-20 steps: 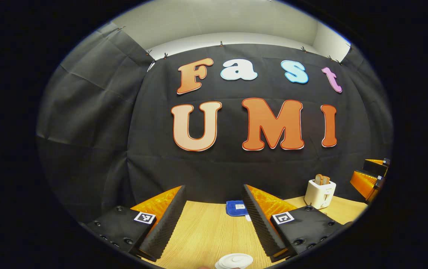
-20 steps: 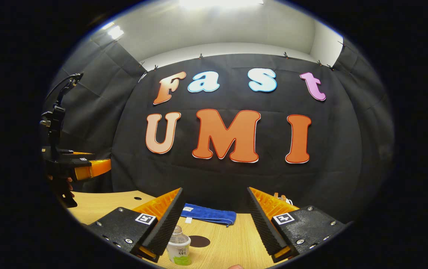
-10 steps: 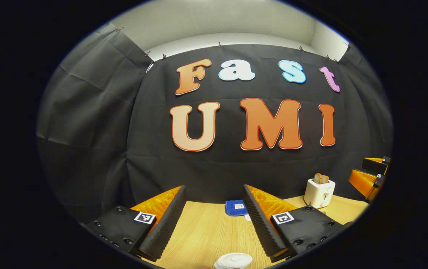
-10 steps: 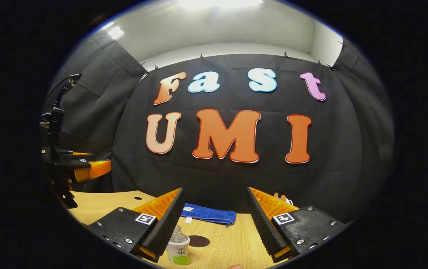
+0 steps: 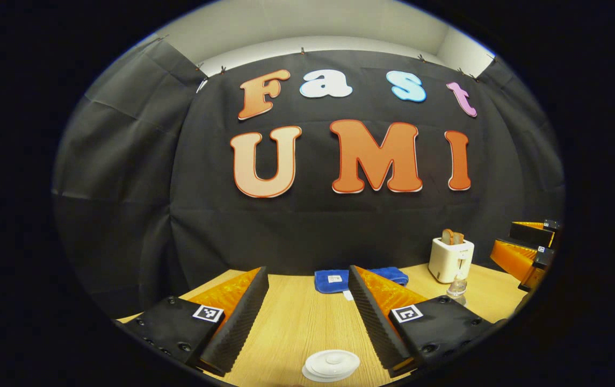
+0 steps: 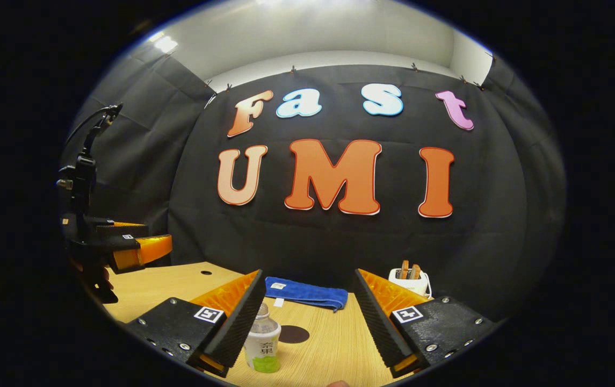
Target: Open the teacup lid with one hand, grasp the water bottle and pour water into the teacup with the other hand; after pouring, place the water bottle on the coaster and then close the teacup lid.
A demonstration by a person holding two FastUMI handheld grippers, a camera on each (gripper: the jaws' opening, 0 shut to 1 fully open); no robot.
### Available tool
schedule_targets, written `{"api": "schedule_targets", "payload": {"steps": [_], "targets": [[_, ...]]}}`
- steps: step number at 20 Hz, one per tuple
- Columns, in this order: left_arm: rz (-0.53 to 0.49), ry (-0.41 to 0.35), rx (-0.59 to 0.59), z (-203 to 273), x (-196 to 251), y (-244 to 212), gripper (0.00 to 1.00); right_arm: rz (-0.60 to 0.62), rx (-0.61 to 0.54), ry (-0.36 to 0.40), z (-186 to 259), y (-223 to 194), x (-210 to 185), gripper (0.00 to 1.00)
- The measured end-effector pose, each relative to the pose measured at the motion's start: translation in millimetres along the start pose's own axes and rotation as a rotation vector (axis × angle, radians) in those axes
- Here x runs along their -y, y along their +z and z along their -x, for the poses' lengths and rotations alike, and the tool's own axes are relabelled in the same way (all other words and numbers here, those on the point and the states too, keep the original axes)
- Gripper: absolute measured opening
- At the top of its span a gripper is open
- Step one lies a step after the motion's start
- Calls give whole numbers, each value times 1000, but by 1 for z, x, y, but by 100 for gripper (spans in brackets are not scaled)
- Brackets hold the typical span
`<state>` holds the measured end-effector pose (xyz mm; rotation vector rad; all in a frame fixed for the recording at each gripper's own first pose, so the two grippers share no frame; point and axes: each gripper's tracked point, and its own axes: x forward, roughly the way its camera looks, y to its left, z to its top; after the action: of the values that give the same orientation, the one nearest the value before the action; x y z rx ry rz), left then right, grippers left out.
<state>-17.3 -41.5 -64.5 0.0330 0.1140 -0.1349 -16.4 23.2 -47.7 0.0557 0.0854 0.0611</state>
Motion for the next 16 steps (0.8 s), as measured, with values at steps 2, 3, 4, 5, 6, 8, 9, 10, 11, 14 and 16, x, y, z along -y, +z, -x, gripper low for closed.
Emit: {"api": "schedule_targets", "payload": {"steps": [2,3,4,5,6,8,9,10,11,14,16], "targets": [[-10,-17,-42,1,3,-17,98,-6,-33,16,0,-14,-7,98],[-12,-24,-56,2,4,-25,98,-14,-47,24,0,-20,-9,98],[-15,-36,-71,2,7,-33,98,-26,-63,36,0,-26,-13,98],[-19,-47,-86,3,10,-40,98,-38,-77,49,2,-32,-16,98],[-24,-57,-97,3,11,-46,98,-49,-90,60,2,-37,-18,98],[-31,-71,-120,5,14,-60,98,-67,-116,83,5,-49,-21,99],[-31,-81,-130,5,18,-67,98,-71,-125,92,6,-52,-23,99],[-30,-92,-143,4,21,-74,98,-72,-132,96,5,-55,-23,99],[-28,-102,-156,4,24,-81,98,-72,-137,103,6,-59,-24,99],[-25,-129,-197,5,29,-105,98,-83,-153,121,7,-68,-27,98],[-14,-156,-244,4,35,-126,98,-126,-178,140,8,-75,-33,99]]}}
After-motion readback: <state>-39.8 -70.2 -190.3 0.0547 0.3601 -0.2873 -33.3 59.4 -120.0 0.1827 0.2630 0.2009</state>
